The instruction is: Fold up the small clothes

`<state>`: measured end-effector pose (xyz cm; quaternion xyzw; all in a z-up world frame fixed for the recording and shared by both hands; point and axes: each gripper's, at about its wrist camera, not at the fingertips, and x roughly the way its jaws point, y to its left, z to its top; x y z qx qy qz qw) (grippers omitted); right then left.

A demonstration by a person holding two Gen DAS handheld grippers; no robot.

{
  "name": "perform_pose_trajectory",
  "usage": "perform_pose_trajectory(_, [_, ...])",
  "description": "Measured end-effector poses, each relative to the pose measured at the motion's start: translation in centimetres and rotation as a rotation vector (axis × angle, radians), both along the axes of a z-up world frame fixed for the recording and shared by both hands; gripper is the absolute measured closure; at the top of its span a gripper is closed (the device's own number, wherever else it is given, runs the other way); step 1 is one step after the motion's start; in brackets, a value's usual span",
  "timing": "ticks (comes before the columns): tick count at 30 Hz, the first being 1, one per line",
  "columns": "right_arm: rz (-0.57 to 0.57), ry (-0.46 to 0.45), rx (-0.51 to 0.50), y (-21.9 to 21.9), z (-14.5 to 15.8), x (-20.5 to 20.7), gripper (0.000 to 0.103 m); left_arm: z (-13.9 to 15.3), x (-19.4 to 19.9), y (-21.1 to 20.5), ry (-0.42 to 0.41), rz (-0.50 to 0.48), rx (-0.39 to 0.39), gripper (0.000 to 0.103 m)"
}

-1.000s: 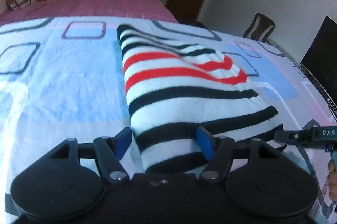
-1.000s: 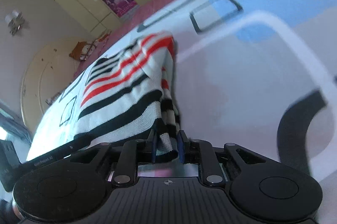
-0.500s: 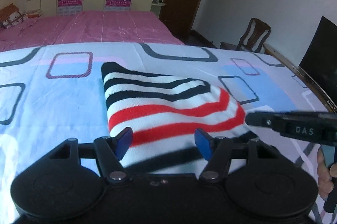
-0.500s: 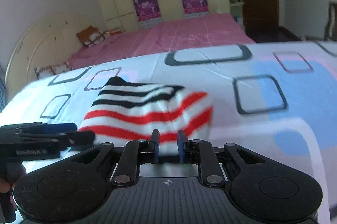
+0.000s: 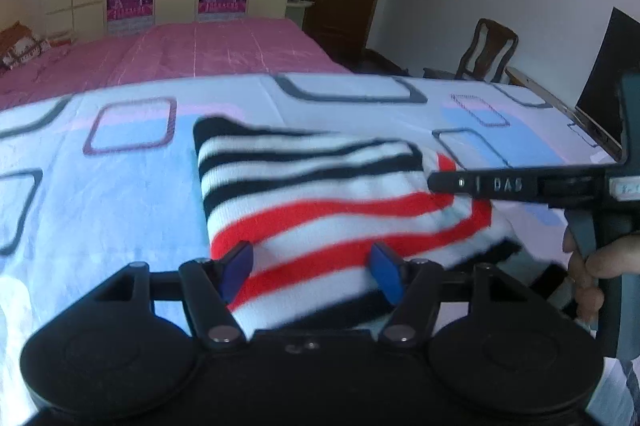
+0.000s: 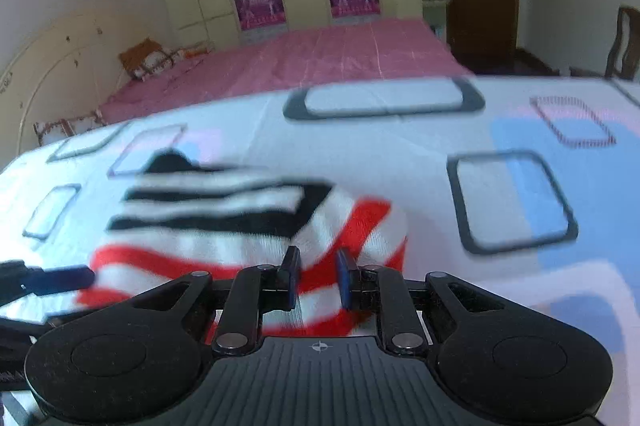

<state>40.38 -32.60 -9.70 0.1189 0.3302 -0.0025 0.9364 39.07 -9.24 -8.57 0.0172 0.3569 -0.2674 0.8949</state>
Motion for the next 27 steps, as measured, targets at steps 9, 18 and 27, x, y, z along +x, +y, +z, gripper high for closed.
perform_pose_trajectory(9, [-0.034, 0.077, -0.072, -0.1, -2.9, 4.2, 0.086, -1.8, 5.8, -1.3, 0.045, 0.075, -0.015, 0.042])
perform_pose_trajectory(18, [-0.044, 0.070, -0.098, -0.2, -3.6, 4.3, 0.086, -2.3, 6.2, -2.0, -0.006, 0.081, 0.017, 0.043])
perform_pose_trajectory(27, [-0.036, 0.085, -0.077, -0.5, -3.5, 4.3, 0.086, -2.4, 6.3, -2.3, -0.006, 0.083, 0.033, 0.043])
